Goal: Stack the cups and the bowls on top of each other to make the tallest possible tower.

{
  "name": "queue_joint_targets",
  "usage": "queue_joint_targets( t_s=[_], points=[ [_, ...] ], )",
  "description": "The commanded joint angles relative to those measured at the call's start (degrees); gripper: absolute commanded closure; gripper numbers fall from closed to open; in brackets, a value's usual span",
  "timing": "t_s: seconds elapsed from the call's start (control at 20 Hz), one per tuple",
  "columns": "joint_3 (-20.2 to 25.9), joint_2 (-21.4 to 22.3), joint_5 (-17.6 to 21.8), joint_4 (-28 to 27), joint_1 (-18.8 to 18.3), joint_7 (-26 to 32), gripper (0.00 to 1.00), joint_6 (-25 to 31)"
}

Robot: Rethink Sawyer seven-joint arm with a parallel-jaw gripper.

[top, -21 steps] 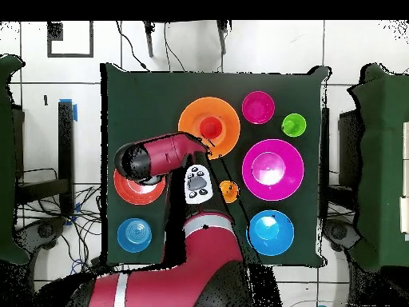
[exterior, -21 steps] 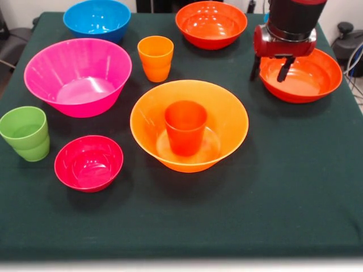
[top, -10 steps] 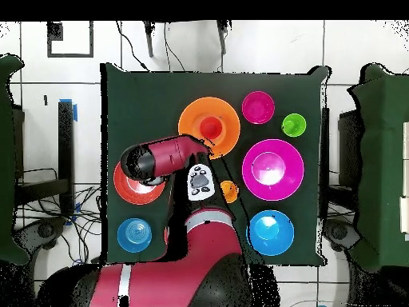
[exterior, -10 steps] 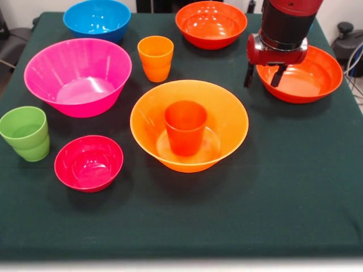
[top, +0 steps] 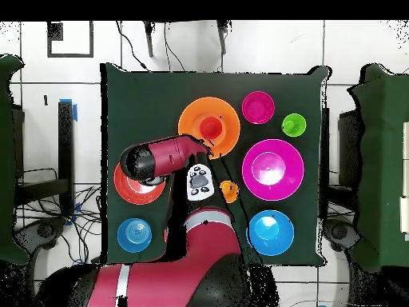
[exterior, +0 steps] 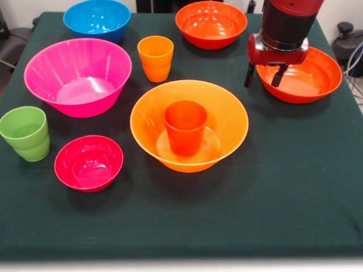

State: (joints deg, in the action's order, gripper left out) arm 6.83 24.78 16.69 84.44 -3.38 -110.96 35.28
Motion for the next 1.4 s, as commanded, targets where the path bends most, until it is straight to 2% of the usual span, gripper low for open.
queue_joint_targets(
  t_s=[0.05,0.65,0.95,1.4],
  points=[
    [0.8,-1.4,-0.9,-3.0,1.6,-6.6,0.00,-1.4],
    [-0.2,-2.9,-1.6,-4.7,2.9,-7.5,0.00,-1.6],
    [-0.9,-4.8,-1.4,-5.5,3.3,-7.6,0.00,-3.7],
    [-1.9,-4.6,-1.9,-5.6,3.9,-7.9,0.00,-3.0]
  ],
)
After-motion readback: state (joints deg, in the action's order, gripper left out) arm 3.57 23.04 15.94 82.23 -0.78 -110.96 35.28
